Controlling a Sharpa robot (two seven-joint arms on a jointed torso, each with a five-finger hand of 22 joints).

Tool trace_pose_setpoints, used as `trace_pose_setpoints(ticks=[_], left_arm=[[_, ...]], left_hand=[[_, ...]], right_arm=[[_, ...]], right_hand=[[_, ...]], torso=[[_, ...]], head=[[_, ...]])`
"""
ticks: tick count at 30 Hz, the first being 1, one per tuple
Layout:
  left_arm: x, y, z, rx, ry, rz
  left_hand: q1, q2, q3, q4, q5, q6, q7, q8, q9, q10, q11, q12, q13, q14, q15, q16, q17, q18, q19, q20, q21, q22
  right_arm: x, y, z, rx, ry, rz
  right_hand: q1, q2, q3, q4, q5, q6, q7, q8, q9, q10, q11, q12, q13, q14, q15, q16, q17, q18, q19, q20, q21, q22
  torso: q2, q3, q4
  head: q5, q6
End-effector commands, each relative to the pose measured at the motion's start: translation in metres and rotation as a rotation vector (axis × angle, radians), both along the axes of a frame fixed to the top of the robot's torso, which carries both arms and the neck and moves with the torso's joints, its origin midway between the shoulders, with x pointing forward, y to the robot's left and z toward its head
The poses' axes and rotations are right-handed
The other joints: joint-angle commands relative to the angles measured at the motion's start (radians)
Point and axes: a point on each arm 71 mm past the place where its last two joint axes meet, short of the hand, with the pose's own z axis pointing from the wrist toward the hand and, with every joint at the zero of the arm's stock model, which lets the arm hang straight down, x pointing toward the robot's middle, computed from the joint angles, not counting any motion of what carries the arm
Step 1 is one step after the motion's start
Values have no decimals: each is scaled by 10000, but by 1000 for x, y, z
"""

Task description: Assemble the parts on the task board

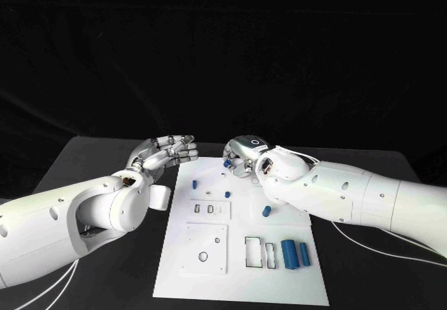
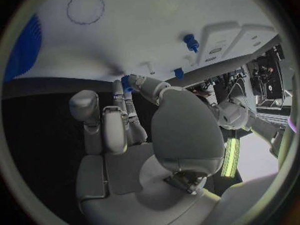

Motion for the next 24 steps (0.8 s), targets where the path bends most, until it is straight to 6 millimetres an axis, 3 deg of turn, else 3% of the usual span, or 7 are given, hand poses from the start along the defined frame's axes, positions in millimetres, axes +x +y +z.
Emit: trace_pose_setpoints(ticks=[1, 9, 13, 15, 24], left_arm=[[-1, -2, 2, -114, -47, -208], [-1, -2, 2, -113, -37, -215], [-1, -2, 2, -114, -33, -220], [-1, -2, 2, -112, -31, -218], [0, 0, 1, -101, -18, -191]], left_hand=[[32, -36, 59, 1, 26, -72, 403, -48, -9, -64, 37, -47, 5, -75, -15, -41, 15, 14, -76, 37, -63, -20], [32, -36, 59, 1, 26, -72, 403, -48, -9, -64, 37, -47, 5, -75, -15, -41, 15, 14, -76, 37, -63, -20], [18, -43, 66, 0, 18, -81, 408, -53, -10, -70, 41, -58, 4, -81, -13, -47, 17, 14, -83, 39, -67, -25], [18, -43, 66, 0, 18, -81, 408, -53, -10, -70, 41, -58, 4, -81, -13, -47, 17, 14, -83, 39, -67, -25], [5, -50, 72, -2, 8, -90, 412, -58, -11, -76, 44, -68, 3, -85, -11, -51, 20, 14, -86, 42, -70, -29]], right_arm=[[0, -2, -4, -269, 192, -10], [1, -2, -4, -232, 182, -30], [0, -1, -4, -166, 248, 42], [0, -2, -4, -155, 285, 61], [-5, -16, -4, -79, 361, -69]], right_hand=[[-58, -48, 36, 1, 44, -33, 2, 274, 876, -54, 14, -44, 17, 350, 27, 63, 29, -54, 30, 29, 42, -5], [-124, -131, 54, 3, 5, -169, 39, 214, 897, -176, 55, -71, 3, 345, 59, 103, 57, -40, -41, 60, 11, -36], [-412, -573, -70, 58, -4, -1104, 377, -389, 645, -1318, 381, -89, -266, 141, 361, -62, -351, 50, -490, 301, -366, -454], [-381, -678, -423, 31, 59, -1423, 360, -610, 505, -1672, 417, -35, -364, 13, 398, -147, -572, 130, -720, 385, -593, -681], [-210, -673, -647, -65, 232, -1336, 397, -606, 452, -1692, 435, 69, -393, 19, 404, -86, -525, 126, -694, 412, -566, -603]], torso=[[8, 4, -2], [16, 0, -1], [8, -5, -3], [10, -5, -6], [14, 6, -17]], head=[[13, -8], [7, -3], [15, 7], [20, 9], [16, 24]])
